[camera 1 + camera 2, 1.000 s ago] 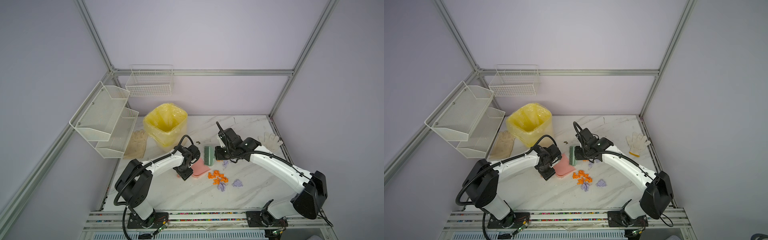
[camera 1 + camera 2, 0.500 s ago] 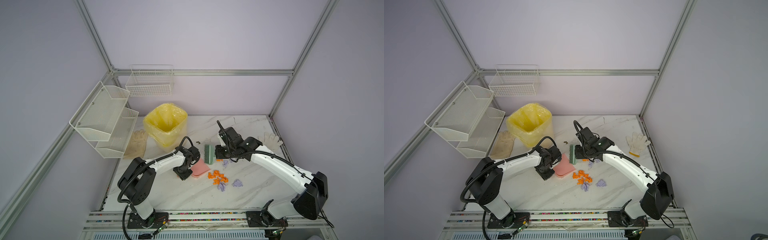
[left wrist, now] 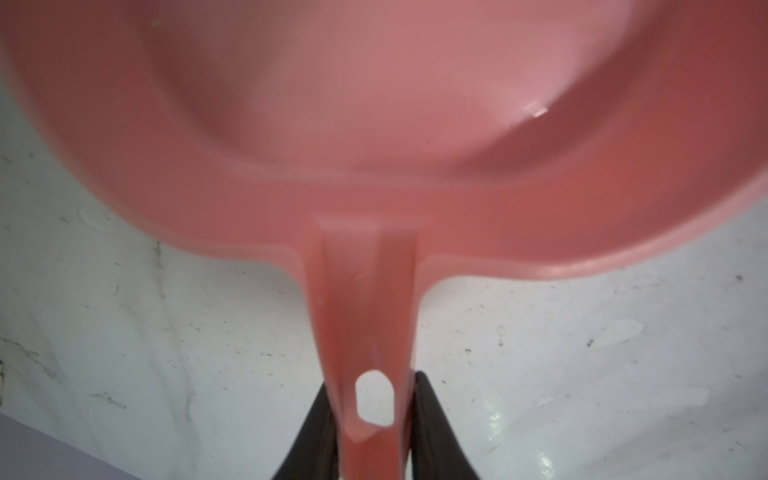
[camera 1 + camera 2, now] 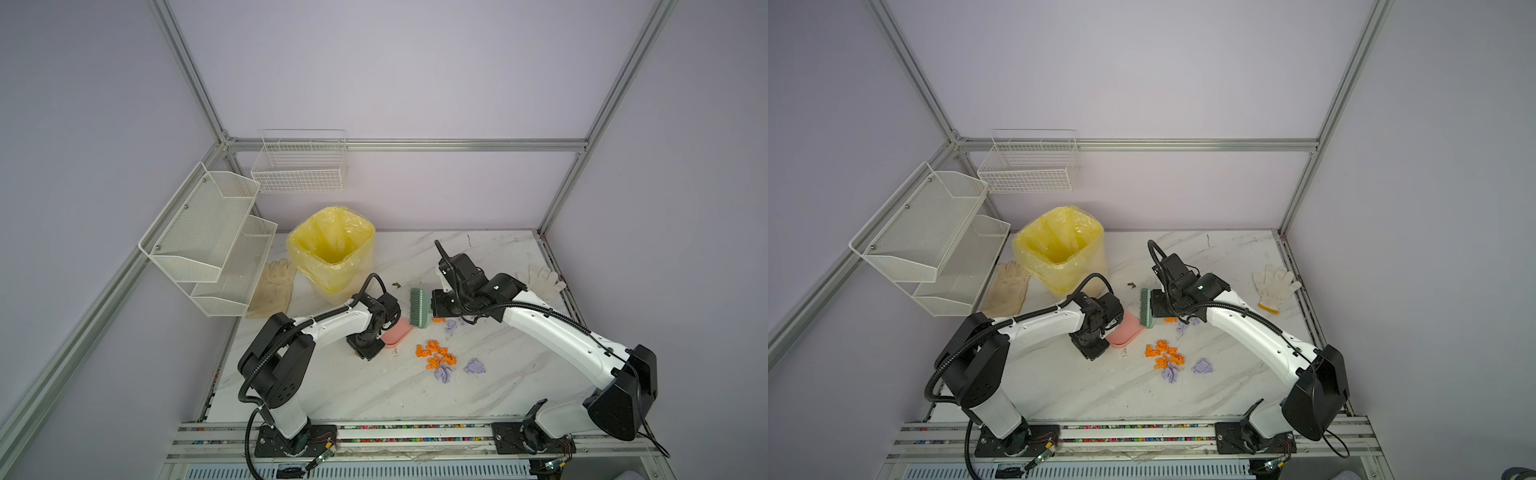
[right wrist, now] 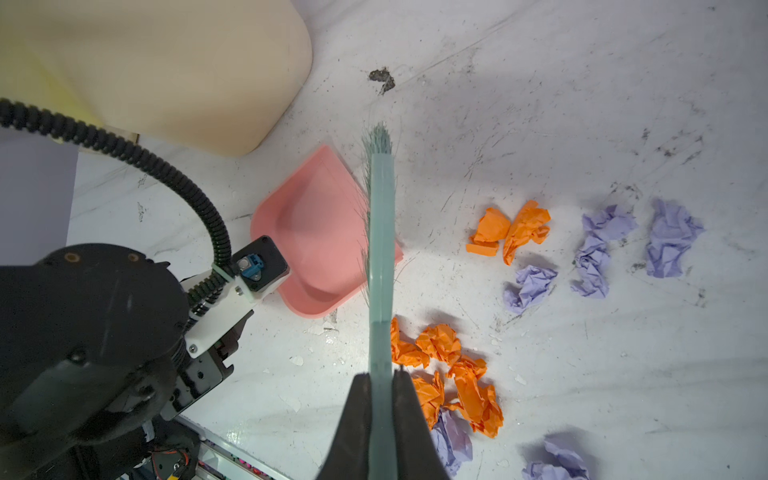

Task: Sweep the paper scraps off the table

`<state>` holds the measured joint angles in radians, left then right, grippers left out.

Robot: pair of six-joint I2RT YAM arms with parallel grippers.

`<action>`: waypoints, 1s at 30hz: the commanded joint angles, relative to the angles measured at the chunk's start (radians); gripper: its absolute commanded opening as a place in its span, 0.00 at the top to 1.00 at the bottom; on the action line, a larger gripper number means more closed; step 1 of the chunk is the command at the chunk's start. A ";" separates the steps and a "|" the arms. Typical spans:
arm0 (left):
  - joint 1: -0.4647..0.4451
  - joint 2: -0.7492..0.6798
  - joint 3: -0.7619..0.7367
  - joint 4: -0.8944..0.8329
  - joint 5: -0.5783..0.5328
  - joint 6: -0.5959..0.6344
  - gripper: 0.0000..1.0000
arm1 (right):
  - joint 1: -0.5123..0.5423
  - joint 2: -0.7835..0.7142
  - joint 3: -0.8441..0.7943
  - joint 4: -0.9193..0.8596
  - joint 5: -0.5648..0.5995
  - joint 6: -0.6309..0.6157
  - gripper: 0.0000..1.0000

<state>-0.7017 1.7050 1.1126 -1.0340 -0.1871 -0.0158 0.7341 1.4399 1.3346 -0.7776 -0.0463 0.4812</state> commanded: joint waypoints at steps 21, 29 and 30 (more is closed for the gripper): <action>-0.201 -0.157 0.161 -0.210 -0.072 0.020 0.91 | -0.051 -0.204 0.027 -0.520 0.278 0.081 1.00; -0.248 -0.156 0.172 -0.247 -0.159 0.053 0.91 | -0.053 -0.190 0.009 -0.579 0.286 0.128 1.00; -0.252 -0.164 0.169 -0.247 -0.157 0.056 0.91 | -0.053 -0.181 0.006 -0.580 0.298 0.127 1.00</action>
<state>-0.9451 1.5780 1.2213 -1.2560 -0.2989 0.0208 0.6849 1.2537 1.3502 -1.3022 0.2104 0.5716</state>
